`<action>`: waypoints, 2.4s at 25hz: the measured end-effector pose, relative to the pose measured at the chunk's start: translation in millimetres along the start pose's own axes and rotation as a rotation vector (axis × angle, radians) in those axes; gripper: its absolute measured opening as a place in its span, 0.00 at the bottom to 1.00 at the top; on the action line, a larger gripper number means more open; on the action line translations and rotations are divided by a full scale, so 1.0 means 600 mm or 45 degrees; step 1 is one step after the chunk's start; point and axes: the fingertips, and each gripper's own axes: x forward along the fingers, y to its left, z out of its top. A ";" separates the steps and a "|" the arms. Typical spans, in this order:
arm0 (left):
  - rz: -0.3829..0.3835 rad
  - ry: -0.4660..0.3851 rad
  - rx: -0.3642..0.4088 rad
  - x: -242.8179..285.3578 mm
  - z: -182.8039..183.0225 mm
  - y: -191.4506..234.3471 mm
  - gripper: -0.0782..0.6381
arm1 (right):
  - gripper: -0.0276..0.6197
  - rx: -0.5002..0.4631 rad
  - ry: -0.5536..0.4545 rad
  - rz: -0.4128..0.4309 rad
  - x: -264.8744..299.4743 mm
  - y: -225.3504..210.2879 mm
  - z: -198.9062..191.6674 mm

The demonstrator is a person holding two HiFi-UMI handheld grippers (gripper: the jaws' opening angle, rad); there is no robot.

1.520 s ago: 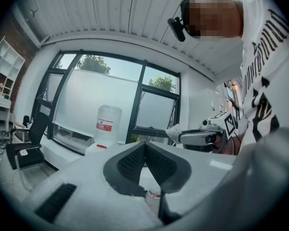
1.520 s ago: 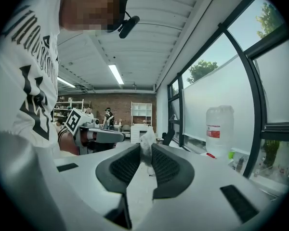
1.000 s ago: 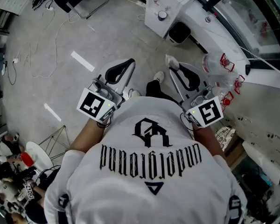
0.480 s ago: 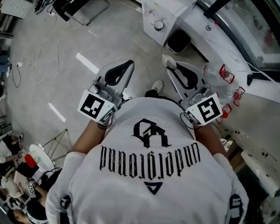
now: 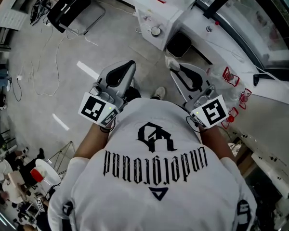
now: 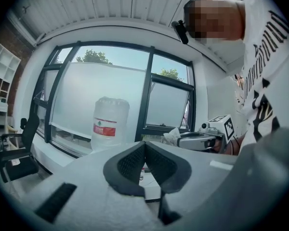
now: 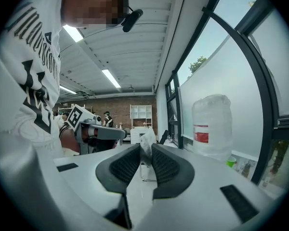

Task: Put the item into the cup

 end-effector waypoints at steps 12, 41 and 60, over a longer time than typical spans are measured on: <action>-0.176 0.012 0.005 0.054 0.031 0.110 0.13 | 0.16 0.014 0.049 -0.178 0.085 -0.049 0.010; -0.383 0.108 -0.032 0.054 0.005 0.388 0.13 | 0.16 0.079 0.136 -0.414 0.336 -0.084 -0.024; -0.370 0.301 -0.035 0.191 -0.155 0.449 0.13 | 0.16 0.246 0.341 -0.371 0.374 -0.234 -0.236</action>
